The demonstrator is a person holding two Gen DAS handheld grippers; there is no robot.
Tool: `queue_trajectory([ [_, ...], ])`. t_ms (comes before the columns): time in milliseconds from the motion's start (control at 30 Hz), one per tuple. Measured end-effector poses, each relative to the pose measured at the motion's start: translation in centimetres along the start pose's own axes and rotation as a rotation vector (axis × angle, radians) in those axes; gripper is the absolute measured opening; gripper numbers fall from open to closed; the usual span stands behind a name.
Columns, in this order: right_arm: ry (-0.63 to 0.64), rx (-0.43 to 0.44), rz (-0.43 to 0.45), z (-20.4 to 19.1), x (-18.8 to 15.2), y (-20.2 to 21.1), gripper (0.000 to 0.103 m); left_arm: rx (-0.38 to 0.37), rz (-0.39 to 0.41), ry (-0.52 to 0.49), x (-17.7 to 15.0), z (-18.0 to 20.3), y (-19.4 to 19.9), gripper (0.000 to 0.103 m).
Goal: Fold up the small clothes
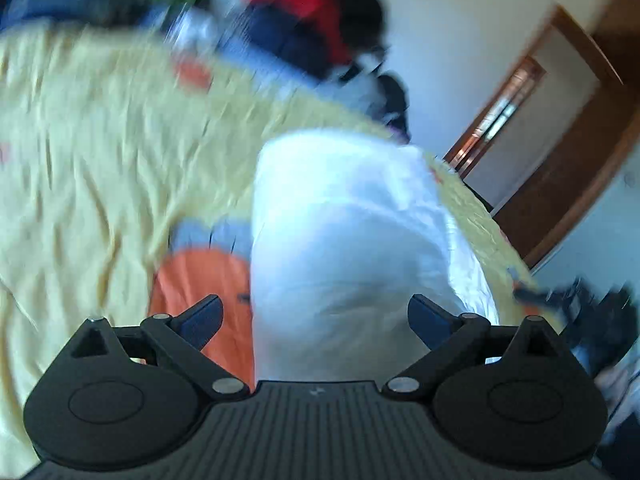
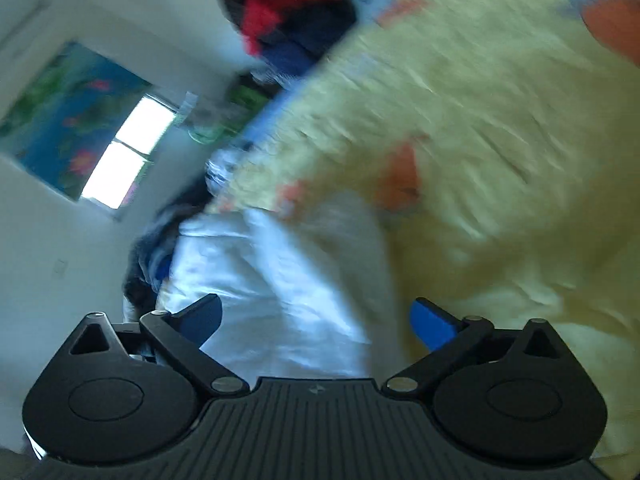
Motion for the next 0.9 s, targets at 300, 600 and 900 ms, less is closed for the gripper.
queue_trajectory([
  [300,0.099,0.054,-0.089,-2.4,-0.1,-4.5,0.100,-0.002,-0.094,0.022,-0.4,0.1,-3.6,0.101],
  [600,0.100,0.105,-0.123,-1.7,-1.2,-4.8,0.049,0.043,-0.112,-0.100,-0.6,1.3,-4.3,0.089],
  [900,0.110,0.157,-0.135,-5.2,-2.2,-5.4,0.045,0.059,-0.097,-0.131,1.0,1.1,-2.4,0.061],
])
Point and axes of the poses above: each gripper's, at about its wrist camera, not at the fingertips, and y roughly against the way its jaws point, z to its right, x to its top, the point moved 6 cm from there along -y, roughly the way its jaws point, and after that the axes turned 12 degrees about -x, right-handed, at the moved point
